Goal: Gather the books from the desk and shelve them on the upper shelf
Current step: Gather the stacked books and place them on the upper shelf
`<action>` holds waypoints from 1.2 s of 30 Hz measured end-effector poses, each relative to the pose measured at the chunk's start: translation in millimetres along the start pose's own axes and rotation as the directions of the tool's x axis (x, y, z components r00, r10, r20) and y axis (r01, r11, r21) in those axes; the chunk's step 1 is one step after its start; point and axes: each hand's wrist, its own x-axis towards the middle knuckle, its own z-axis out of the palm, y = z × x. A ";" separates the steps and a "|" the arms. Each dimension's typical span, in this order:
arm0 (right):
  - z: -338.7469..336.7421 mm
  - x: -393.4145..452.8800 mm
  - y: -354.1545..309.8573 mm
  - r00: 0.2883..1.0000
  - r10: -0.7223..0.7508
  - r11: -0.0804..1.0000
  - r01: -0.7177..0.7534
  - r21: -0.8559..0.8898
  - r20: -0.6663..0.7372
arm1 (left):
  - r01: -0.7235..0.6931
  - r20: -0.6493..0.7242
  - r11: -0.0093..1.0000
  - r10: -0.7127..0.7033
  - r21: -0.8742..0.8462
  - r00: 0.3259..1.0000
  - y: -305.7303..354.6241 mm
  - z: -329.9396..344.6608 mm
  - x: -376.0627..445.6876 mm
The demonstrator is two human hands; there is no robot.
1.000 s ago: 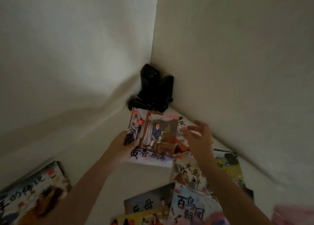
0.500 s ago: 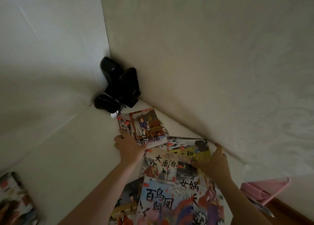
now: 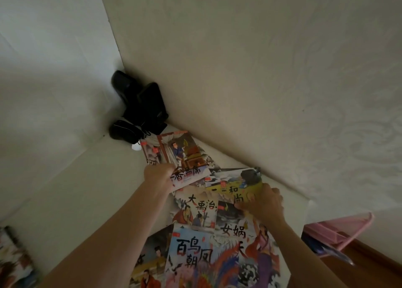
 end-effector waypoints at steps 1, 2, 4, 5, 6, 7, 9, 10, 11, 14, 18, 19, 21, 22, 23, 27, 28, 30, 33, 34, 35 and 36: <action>0.4 -1.8 2.1 1.000 -0.022 0.999 0.023 0.023 -0.019 | -0.012 -0.029 1.000 0.011 -0.021 1.000 0.1 -1.3 -5.5; 0.9 -4.0 3.7 0.999 -0.041 0.998 0.043 0.053 -0.031 | -0.040 -0.080 0.997 0.034 -0.065 0.996 0.5 -2.8 -8.2; 1.0 -8.0 3.2 0.998 -0.058 0.989 0.062 0.132 -0.036 | -0.141 -0.206 0.986 0.121 -0.083 0.971 5.5 -13.8 -20.8; 0.6 -9.3 1.5 0.997 -0.062 0.985 0.067 0.160 -0.035 | -0.230 -0.264 0.973 0.218 -0.016 0.939 10.0 -23.5 -25.7; 0.4 -10.5 -1.7 0.997 -0.070 0.982 0.076 0.170 -0.039 | -0.320 -0.314 0.945 0.325 0.067 0.892 16.4 -34.8 -31.1; 0.5 -11.1 -6.4 0.995 -0.087 0.981 0.094 0.172 -0.049 | -0.405 -0.350 0.902 0.432 0.153 0.831 25.3 -47.3 -38.5; 1.1 -11.7 -20.8 0.989 -0.129 0.976 0.139 0.168 -0.068 | -0.554 -0.334 0.801 0.598 0.227 0.729 43.8 -70.8 -53.3; 2.7 -11.7 -30.4 0.985 -0.155 0.974 0.165 0.158 -0.073 | -0.605 -0.316 0.759 0.650 0.240 0.691 51.7 -80.3 -59.7; 5.7 -10.5 -40.0 0.981 -0.181 0.970 0.189 0.151 -0.069 | -0.628 -0.283 0.737 0.676 0.251 0.680 56.5 -88.4 -64.7; 9.9 -6.0 -63.3 0.975 -0.222 0.970 0.220 0.102 0.010 | -0.619 -0.124 0.756 0.649 0.212 0.750 50.4 -101.9 -85.6; -4.3 1.9 -53.5 0.975 -0.207 0.978 0.208 0.005 0.082 | -0.308 0.267 0.951 0.286 0.042 0.920 -11.8 -94.9 -108.4; -7.7 3.2 -42.4 0.975 -0.200 0.980 0.198 0.027 0.094 | -0.256 0.266 0.960 0.220 0.111 0.938 -33.1 -91.2 -107.1; -12.5 1.0 -19.8 0.979 -0.171 0.958 0.139 0.252 0.110 | -0.248 0.198 0.920 0.194 0.303 0.961 -74.7 -83.3 -102.6; -13.4 -3.0 -10.1 0.981 -0.152 0.900 0.086 0.428 0.122 | -0.280 0.174 0.875 0.228 0.395 0.958 -91.9 -79.6 -101.3; -13.6 -8.6 -3.3 0.984 -0.127 0.820 0.031 0.571 0.129 | -0.325 0.159 0.821 0.283 0.470 0.946 -106.0 -77.4 -100.3; -0.6 -29.6 26.0 0.990 0.048 0.581 -0.134 0.803 0.130 | -0.438 0.143 0.690 0.442 0.577 0.886 -128.6 -72.7 -101.3; 4.2 -36.0 32.5 0.987 0.076 0.591 -0.159 0.791 0.142 | -0.433 0.120 0.673 0.460 0.599 0.880 -130.0 -73.1 -102.7; 12.2 -50.2 40.8 0.984 0.099 0.683 -0.176 0.709 0.149 | -0.448 0.076 0.580 0.552 0.680 0.831 -136.3 -76.0 -104.2; 12.4 -69.9 39.4 0.991 0.040 0.885 -0.094 0.455 0.128 | -0.364 0.041 0.513 0.536 0.777 0.843 -148.6 -81.1 -119.7; 12.0 -74.7 36.8 0.993 0.005 0.919 -0.053 0.390 0.122 | -0.321 0.029 0.524 0.490 0.789 0.871 -153.6 -81.6 -126.0; 11.8 -79.3 33.8 0.993 -0.020 0.934 -0.024 0.358 0.118 | -0.291 0.015 0.544 0.455 0.787 0.890 -157.3 -80.4 -132.7; 12.7 -83.2 30.8 0.993 -0.028 0.936 -0.015 0.350 0.118 | -0.274 0.006 0.581 0.419 0.767 0.908 -160.5 -77.9 -137.5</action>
